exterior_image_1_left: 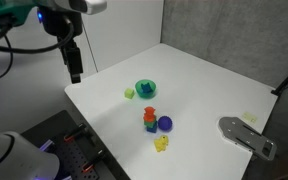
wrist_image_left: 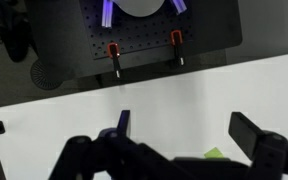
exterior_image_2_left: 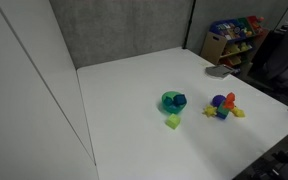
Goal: Pick up the lime green block and put it in the green bowl
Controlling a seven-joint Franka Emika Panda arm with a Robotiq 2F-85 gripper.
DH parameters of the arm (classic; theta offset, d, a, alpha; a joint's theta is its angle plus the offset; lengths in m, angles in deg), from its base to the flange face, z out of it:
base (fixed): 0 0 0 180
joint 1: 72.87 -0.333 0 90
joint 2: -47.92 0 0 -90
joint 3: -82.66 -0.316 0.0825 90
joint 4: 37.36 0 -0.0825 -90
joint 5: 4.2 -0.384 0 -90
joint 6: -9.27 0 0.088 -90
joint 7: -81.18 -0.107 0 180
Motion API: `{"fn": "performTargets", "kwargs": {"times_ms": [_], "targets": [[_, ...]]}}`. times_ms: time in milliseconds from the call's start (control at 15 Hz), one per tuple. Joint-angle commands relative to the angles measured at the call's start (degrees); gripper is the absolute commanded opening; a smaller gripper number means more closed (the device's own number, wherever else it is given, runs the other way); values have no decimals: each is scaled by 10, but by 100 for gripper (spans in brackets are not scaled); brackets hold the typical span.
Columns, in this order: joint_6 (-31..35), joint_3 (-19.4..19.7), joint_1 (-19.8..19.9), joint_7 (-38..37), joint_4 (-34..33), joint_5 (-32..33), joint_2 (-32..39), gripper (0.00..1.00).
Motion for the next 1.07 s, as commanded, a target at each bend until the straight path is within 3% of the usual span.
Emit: {"fn": "performTargets", "kwargs": {"times_ms": [0, 1000], "targets": [[28, -16, -1, -14, -12, -8, 28, 100], [235, -58, -37, -34, -45, -24, 196, 100]]}}
